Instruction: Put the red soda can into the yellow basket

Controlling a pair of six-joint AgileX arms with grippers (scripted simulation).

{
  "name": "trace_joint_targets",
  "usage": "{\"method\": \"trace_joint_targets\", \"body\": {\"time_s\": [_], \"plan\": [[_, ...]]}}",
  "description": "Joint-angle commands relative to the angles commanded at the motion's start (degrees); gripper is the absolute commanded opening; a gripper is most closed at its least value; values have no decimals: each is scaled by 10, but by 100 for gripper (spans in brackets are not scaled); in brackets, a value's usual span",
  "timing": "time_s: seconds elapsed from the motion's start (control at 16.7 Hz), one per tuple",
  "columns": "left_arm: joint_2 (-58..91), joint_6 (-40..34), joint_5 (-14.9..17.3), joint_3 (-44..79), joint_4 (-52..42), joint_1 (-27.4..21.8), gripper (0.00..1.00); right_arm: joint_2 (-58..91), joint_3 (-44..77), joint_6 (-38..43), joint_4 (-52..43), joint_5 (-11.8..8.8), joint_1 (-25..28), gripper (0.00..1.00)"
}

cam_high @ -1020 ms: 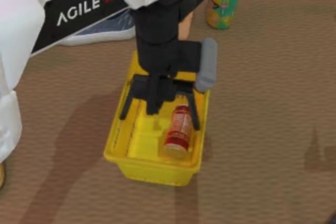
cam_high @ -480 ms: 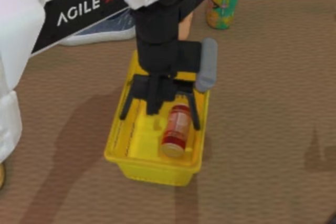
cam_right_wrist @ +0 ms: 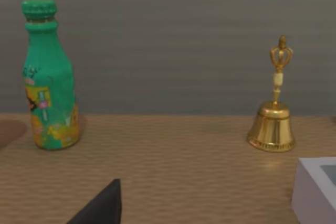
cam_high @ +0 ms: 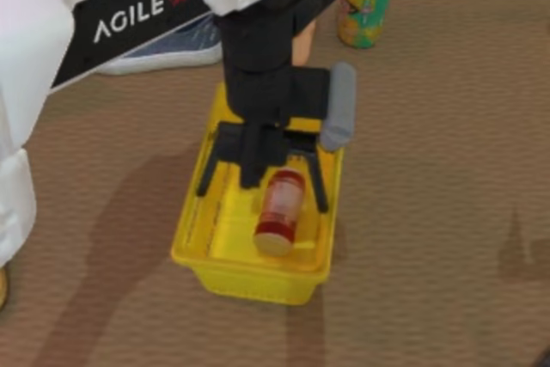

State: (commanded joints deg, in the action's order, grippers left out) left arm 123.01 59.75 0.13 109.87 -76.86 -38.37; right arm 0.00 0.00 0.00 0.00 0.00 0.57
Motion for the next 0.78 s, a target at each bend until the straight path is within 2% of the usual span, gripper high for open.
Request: {"method": "trace_joint_targets", "body": {"time_s": [0.78], "plan": [[-1,4,-1,9,-10,3,0,0,0,0,0,0,0,100]]}}
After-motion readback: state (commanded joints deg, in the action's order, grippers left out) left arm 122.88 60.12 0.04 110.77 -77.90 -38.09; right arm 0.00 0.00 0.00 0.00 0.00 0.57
